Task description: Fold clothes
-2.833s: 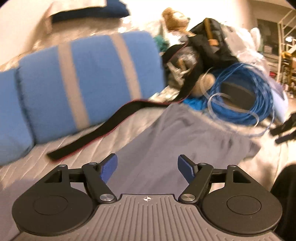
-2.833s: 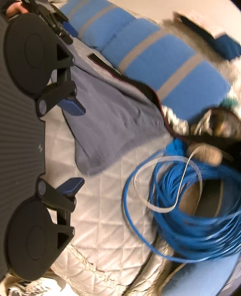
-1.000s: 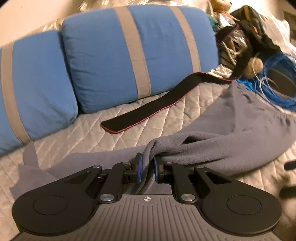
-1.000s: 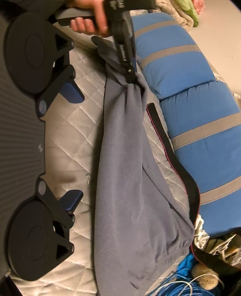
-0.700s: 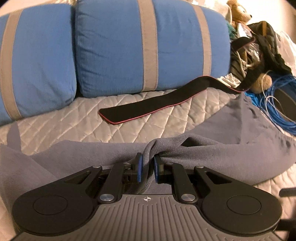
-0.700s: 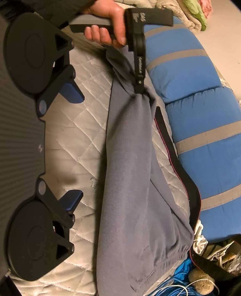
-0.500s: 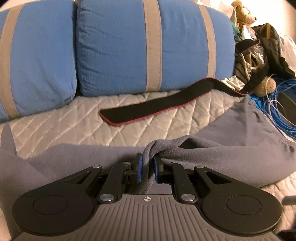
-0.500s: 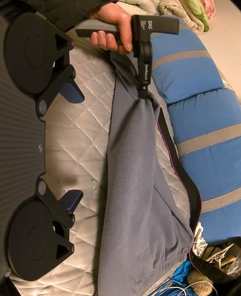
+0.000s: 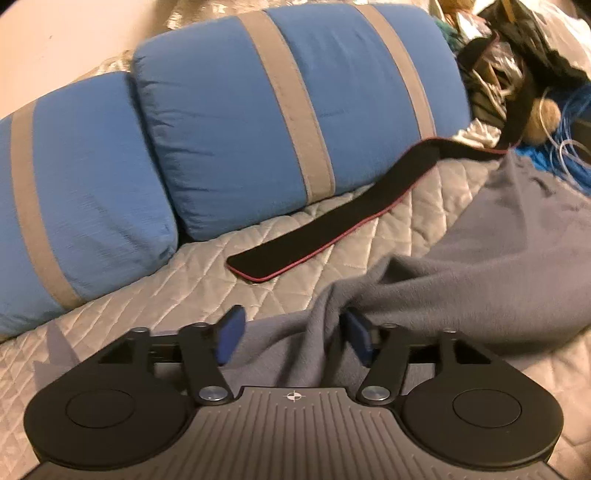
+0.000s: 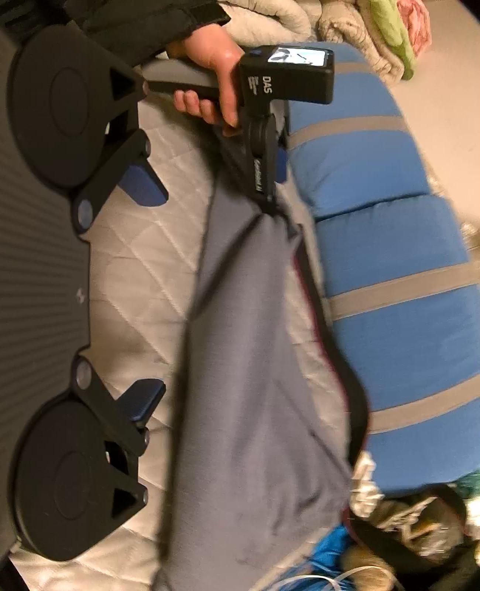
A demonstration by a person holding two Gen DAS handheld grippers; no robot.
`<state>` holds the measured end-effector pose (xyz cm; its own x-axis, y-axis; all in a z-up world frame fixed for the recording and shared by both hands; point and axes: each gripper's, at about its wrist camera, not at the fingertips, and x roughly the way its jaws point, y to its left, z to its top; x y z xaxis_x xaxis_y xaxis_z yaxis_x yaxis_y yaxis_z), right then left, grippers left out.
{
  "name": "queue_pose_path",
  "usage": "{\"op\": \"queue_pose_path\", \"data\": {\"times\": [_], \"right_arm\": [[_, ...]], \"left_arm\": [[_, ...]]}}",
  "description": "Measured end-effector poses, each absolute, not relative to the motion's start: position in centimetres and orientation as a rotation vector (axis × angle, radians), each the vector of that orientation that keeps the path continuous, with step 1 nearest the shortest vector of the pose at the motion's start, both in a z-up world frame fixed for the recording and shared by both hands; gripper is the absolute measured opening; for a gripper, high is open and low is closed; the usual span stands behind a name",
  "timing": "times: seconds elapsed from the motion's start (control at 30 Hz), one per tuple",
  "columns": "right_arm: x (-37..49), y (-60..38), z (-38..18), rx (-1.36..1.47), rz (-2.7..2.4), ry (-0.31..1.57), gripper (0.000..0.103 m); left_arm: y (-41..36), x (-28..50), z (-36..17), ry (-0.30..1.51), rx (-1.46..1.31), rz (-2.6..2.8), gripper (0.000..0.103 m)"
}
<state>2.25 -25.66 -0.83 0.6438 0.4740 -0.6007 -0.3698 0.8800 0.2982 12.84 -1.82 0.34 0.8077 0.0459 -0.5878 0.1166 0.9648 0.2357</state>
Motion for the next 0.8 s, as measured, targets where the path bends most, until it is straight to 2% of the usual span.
{"op": "queue_pose_path", "data": {"times": [0.13, 0.27, 0.53, 0.67, 0.77, 0.8], "right_arm": [[1.8, -26.9, 0.3, 0.201, 0.502, 0.669, 0.103], [1.7, -28.5, 0.8, 0.287, 0.477, 0.654, 0.103], [1.7, -29.5, 0.4, 0.378, 0.412, 0.697, 0.103], [1.1, -28.8, 0.4, 0.326, 0.420, 0.687, 0.103], [0.7, -28.0, 0.1, 0.269, 0.423, 0.694, 0.103], [0.7, -27.8, 0.0, 0.261, 0.430, 0.702, 0.103]], "left_arm": [[-1.9, 10.5, 2.0, 0.606, 0.227, -0.075, 0.063], [-3.4, 7.8, 2.3, 0.585, 0.315, -0.171, 0.063], [-8.3, 4.0, -2.9, 0.574, 0.798, -0.339, 0.063], [-8.9, 5.1, -4.9, 0.568, 0.896, -0.304, 0.063], [-9.2, 6.1, -5.4, 0.540, 0.900, -0.297, 0.055], [-9.3, 6.4, -5.6, 0.535, 0.895, -0.302, 0.046]]}}
